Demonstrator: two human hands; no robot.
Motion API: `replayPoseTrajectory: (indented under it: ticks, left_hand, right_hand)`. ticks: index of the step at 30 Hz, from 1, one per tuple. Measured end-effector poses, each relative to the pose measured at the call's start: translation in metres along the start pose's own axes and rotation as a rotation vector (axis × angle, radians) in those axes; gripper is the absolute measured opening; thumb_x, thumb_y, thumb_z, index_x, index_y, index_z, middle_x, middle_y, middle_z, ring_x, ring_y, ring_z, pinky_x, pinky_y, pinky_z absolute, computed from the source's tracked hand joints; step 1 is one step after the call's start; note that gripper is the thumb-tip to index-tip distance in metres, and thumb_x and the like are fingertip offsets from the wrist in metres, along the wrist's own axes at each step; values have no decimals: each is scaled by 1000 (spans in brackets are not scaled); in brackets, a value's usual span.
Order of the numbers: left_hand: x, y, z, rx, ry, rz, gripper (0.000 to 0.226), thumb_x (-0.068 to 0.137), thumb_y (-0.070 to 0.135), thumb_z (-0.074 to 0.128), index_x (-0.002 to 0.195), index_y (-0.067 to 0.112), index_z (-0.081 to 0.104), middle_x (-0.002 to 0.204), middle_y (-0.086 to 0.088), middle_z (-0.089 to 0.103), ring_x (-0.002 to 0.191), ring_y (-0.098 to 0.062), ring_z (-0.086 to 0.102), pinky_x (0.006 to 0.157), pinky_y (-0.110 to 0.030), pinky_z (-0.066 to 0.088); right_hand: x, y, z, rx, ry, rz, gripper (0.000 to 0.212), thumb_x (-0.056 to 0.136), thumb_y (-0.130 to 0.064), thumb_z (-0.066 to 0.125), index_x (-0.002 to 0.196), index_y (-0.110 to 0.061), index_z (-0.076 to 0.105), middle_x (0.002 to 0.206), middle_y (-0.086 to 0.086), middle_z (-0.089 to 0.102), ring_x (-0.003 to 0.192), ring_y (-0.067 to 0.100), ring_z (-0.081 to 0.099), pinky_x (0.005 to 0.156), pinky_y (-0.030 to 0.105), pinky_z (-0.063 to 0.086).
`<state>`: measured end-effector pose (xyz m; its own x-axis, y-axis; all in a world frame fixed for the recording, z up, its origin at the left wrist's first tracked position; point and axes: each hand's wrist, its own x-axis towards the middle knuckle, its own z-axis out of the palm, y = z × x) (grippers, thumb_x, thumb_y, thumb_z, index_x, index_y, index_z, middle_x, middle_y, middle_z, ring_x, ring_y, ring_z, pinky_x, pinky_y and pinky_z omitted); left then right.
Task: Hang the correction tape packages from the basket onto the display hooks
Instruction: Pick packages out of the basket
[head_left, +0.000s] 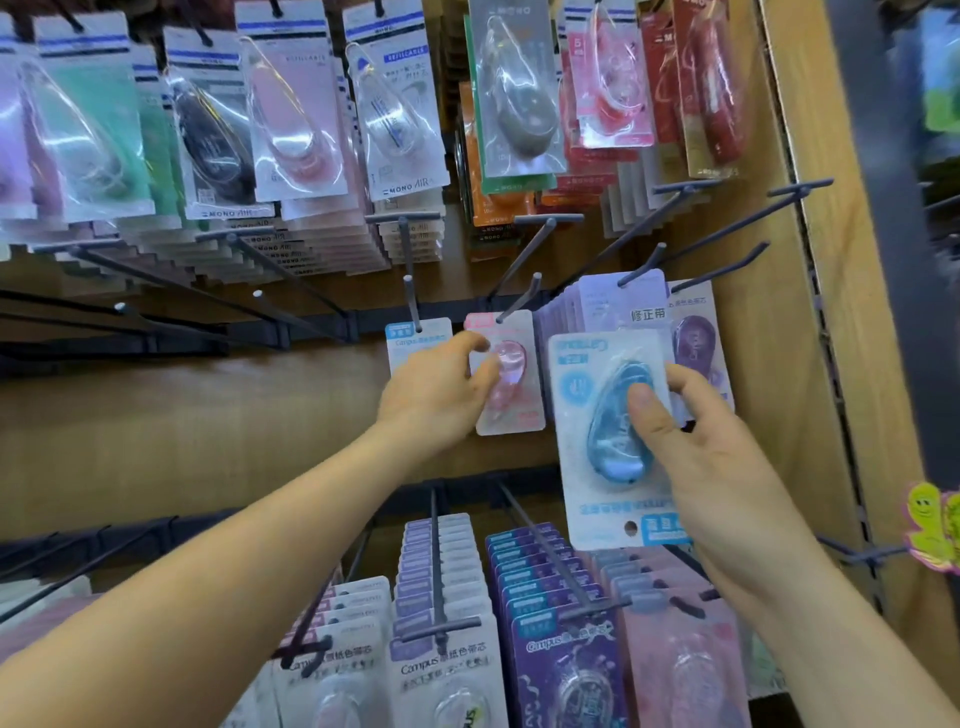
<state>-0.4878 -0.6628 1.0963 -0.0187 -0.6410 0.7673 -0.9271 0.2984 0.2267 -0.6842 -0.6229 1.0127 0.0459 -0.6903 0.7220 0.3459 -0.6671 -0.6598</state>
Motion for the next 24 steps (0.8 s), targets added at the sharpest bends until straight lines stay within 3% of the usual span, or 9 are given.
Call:
replayPoseTrajectory:
  ticks: [2, 4, 7, 11, 16, 18, 20, 22, 24]
  left_hand:
    - [-19, 18, -17, -558, -159, -87, 38, 103, 46, 39, 107, 20, 66, 95, -5, 72, 78, -14, 67, 71, -30, 56]
    - [-34, 30, -33, -811, -346, -104, 43, 97, 50, 42, 103, 17, 69, 93, -4, 75, 82, -13, 72, 72, -28, 60]
    - [-43, 31, -41, -857, -424, -11, 41, 80, 38, 64, 111, 11, 69, 96, -4, 76, 87, -16, 74, 65, -26, 58]
    - [-48, 21, -43, -962, -293, -25, 38, 74, 28, 69, 107, 9, 69, 93, -5, 76, 84, -18, 74, 61, -26, 58]
    - [-60, 4, -43, -1186, -167, -136, 37, 74, 19, 69, 110, 11, 64, 103, -8, 75, 92, -23, 74, 65, -32, 62]
    - [-67, -4, -41, -1130, -227, -148, 38, 72, 11, 72, 108, 13, 59, 100, -13, 75, 91, -27, 74, 70, -38, 63]
    - [-74, -11, -42, -990, -408, -90, 50, 71, 3, 80, 111, 17, 55, 100, -17, 75, 93, -30, 73, 82, -46, 60]
    - [-79, -15, -47, -950, -551, -13, 59, 72, 4, 82, 122, 20, 54, 107, -17, 73, 97, -29, 71, 87, -43, 58]
    - [-79, -10, -53, -1000, -470, 18, 55, 72, 13, 82, 123, 21, 60, 107, -10, 73, 94, -24, 71, 79, -36, 59]
  right_hand:
    - [0, -3, 3, -14, -73, 17, 29, 86, -34, 59, 114, -30, 64, 99, -2, 77, 83, 17, 75, 54, 27, 57]
    - [2, -4, 5, -51, -132, 23, 33, 82, -35, 62, 114, -31, 66, 98, -1, 77, 83, 19, 76, 55, 29, 58]
    - [3, -4, 12, -149, -165, -11, 43, 74, -42, 68, 116, -32, 68, 96, 2, 78, 87, 21, 75, 67, 38, 61]
    - [3, -5, 11, -150, -122, -37, 64, 54, -43, 79, 116, -35, 61, 88, 6, 78, 82, 23, 75, 71, 43, 61]
    - [5, -7, 11, 130, -46, 17, 72, 51, -12, 81, 115, -32, 54, 97, 13, 76, 88, 26, 75, 70, 37, 63]
    - [7, -7, 14, 256, 35, -4, 64, 59, -7, 76, 114, -28, 53, 101, 9, 76, 92, 24, 74, 69, 36, 63]
    - [8, -9, 20, 354, 107, -34, 60, 62, -7, 74, 115, -27, 53, 103, 5, 76, 95, 22, 73, 69, 35, 62]
    - [8, -10, 26, 330, 127, -58, 61, 63, -10, 74, 118, -24, 51, 100, 4, 77, 96, 22, 73, 73, 36, 62]
    - [6, -12, 33, 197, 89, -72, 63, 62, -14, 75, 120, -24, 50, 95, 4, 78, 93, 23, 74, 78, 38, 62]
